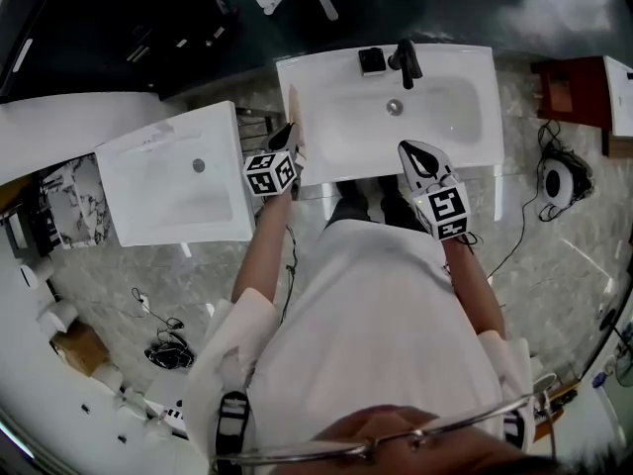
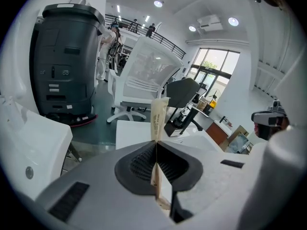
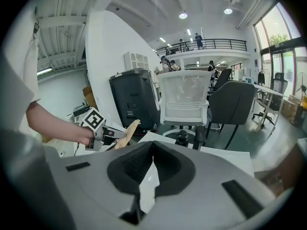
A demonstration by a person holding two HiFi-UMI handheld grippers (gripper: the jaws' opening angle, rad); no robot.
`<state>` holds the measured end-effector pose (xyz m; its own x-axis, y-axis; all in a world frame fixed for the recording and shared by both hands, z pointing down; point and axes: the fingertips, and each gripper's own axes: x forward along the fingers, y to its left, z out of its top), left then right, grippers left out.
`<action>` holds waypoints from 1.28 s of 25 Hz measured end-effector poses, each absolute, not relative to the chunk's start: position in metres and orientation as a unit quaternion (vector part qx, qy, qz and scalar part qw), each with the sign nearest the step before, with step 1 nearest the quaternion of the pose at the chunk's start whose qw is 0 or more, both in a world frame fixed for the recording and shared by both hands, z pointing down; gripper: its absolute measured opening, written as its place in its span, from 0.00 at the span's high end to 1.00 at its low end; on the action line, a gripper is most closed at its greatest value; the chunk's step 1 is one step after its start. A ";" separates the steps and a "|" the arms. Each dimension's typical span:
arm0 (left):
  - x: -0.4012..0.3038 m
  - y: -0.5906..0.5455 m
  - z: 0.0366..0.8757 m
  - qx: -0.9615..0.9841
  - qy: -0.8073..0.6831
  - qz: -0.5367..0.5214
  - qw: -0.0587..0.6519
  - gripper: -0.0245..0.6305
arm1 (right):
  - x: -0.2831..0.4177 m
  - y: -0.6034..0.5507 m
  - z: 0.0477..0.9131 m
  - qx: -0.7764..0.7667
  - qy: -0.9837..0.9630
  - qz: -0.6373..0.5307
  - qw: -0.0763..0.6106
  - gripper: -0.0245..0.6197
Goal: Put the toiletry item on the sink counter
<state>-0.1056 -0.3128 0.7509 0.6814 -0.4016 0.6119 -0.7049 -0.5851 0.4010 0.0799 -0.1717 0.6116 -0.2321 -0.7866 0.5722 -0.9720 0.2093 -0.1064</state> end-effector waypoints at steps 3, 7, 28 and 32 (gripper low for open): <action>-0.104 -0.322 0.767 0.850 -0.327 0.247 0.331 0.95 | 0.076 -0.174 0.618 0.583 -0.750 0.235 0.205 0.95; -0.109 -0.331 0.792 0.835 -0.345 0.272 0.332 0.95 | 0.073 -0.171 0.625 0.581 -0.747 0.247 0.209 0.95; -0.112 -0.361 0.881 0.777 -0.372 0.328 0.386 0.95 | 0.068 -0.173 0.654 0.578 -0.730 0.289 0.221 0.95; -0.110 -0.364 0.882 0.783 -0.370 0.322 0.382 0.95 | 0.065 -0.174 0.658 0.577 -0.728 0.296 0.221 0.95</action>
